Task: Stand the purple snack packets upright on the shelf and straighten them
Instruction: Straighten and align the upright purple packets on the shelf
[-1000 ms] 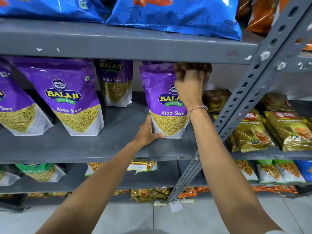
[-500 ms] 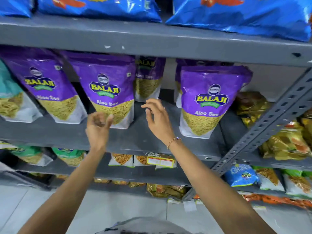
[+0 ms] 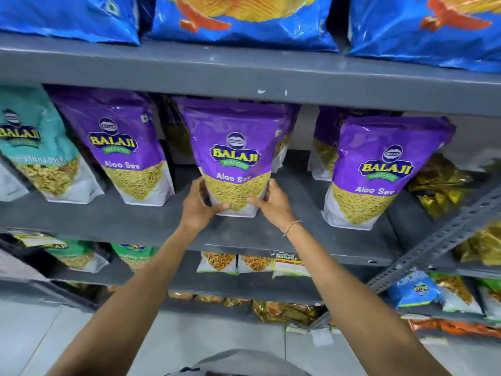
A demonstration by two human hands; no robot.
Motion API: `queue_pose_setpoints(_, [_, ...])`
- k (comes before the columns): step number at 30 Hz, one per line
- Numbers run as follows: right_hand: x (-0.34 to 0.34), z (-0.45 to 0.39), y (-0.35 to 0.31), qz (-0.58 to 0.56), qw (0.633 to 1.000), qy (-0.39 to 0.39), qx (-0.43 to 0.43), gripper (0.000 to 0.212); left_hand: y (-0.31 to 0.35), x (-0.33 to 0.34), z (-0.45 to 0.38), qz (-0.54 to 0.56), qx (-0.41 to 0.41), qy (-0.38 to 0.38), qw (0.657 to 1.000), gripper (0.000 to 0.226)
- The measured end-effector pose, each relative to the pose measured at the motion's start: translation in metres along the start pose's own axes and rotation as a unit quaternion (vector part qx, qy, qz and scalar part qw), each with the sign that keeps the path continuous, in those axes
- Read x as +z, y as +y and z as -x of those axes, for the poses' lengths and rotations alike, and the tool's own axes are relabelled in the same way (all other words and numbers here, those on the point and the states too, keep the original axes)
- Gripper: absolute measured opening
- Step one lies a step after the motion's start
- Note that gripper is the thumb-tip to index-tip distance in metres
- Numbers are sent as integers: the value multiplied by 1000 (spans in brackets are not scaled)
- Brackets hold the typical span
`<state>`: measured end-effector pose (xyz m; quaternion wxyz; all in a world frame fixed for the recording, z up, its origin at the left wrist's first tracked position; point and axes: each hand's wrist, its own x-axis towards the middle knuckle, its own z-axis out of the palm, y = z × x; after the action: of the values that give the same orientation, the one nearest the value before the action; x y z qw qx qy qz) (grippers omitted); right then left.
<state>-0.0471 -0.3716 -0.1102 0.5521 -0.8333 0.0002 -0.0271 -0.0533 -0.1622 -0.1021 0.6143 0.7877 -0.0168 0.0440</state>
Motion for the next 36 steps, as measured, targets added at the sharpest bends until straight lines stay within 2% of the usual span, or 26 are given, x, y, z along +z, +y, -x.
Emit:
queue_pose_setpoints(5, [-50,29,-14,-61,998,21,17,46,23,49,14,4,26,-17,1000,82])
queue_pose_setpoints(8, [-63,36,-19,-78,997,-17,25,49,27,57,16,10,29,-26,999,82])
queue_pose_setpoints(10, [-67,39,-20,-89,996,-10,12,57,26,53,12,8,21,-34,999,81])
queue_pose_setpoints(12, [-70,42,-18,-98,995,34,-4,55,25,46,8,-7,19,-52,998,84])
queue_pose_setpoints(14, [-72,43,-15,-86,992,89,-18,39,20,39,1,-38,18,-77,996,88])
queue_pose_setpoints(17, [-71,38,-15,-64,983,171,-20,18,18,34,-7,-60,-2,-119,991,80])
queue_pose_setpoints(21, [-66,31,-13,-85,954,285,-20,14,21,37,-4,-25,-25,-134,990,71])
queue_pose_setpoints(23, [-63,34,-13,-92,950,299,-10,13,22,38,-2,-23,-18,-128,991,68])
queue_pose_setpoints(26, [-60,48,-24,-29,949,313,-35,9,25,37,-3,-21,-12,-141,990,68])
queue_pose_setpoints(27, [-60,54,-32,-4,939,336,-69,9,26,36,-4,-21,-12,-147,989,68])
queue_pose_setpoints(29, [-63,64,-55,70,902,382,-191,5,26,36,-4,-19,-11,-155,988,68])
queue_pose_setpoints(31, [-70,65,-81,158,855,380,-315,4,25,36,-3,-13,-11,-155,988,68])
queue_pose_setpoints(32, [-75,59,-96,197,838,375,-344,9,24,35,-3,-11,-11,-156,988,68])
queue_pose_setpoints(33, [-80,51,-110,239,824,376,-349,15,23,35,-3,-10,-11,-157,988,68])
queue_pose_setpoints(36, [-99,25,-142,377,774,415,-295,27,23,34,-4,-13,-9,-162,987,69])
